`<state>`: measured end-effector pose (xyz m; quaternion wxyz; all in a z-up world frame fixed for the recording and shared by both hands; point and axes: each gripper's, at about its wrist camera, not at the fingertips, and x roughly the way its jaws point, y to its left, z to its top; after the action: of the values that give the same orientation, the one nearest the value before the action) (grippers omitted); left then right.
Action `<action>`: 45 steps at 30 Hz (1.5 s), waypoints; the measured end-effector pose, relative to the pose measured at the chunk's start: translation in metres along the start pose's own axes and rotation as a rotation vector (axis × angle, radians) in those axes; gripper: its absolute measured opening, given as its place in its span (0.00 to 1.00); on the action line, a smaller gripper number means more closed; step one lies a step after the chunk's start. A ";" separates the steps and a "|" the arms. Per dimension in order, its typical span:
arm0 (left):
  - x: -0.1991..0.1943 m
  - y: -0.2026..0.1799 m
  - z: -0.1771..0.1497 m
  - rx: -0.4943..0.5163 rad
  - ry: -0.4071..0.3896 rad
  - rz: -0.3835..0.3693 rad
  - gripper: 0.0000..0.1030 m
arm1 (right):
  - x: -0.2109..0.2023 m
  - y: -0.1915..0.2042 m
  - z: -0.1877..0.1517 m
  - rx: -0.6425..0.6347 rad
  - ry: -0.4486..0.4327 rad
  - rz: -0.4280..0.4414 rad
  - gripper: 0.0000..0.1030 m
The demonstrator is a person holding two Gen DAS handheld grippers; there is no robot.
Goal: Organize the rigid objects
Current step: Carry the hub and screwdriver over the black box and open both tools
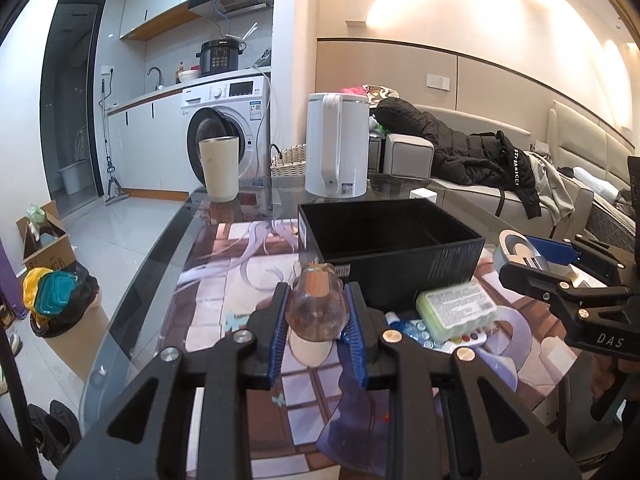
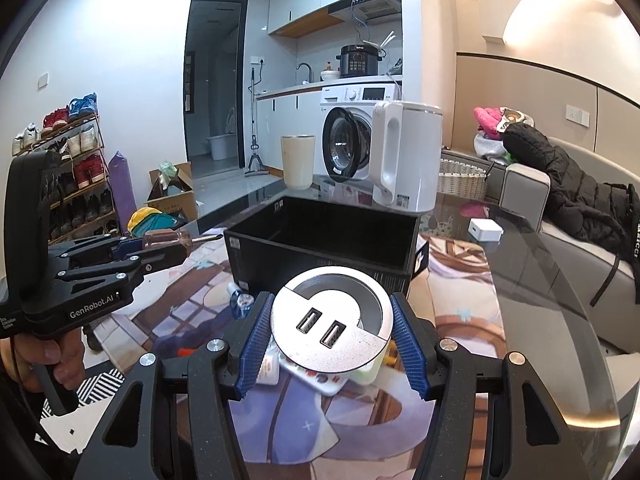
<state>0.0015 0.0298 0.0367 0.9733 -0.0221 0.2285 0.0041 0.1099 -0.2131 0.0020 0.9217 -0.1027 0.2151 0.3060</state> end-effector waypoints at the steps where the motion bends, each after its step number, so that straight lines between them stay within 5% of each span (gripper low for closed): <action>1: -0.001 -0.001 0.003 0.002 -0.007 0.002 0.24 | 0.000 0.000 0.002 -0.001 -0.004 0.000 0.57; 32: 0.055 -0.028 0.046 0.030 -0.019 -0.077 0.24 | 0.052 -0.020 0.047 -0.038 0.002 0.011 0.57; 45: 0.084 -0.029 0.057 0.037 0.022 -0.040 0.24 | 0.090 -0.029 0.054 -0.052 0.038 0.031 0.57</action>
<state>0.1026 0.0031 0.0515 0.9708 -0.0085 0.2389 -0.0199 0.2107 -0.1720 0.0100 0.9095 -0.1293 0.2262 0.3238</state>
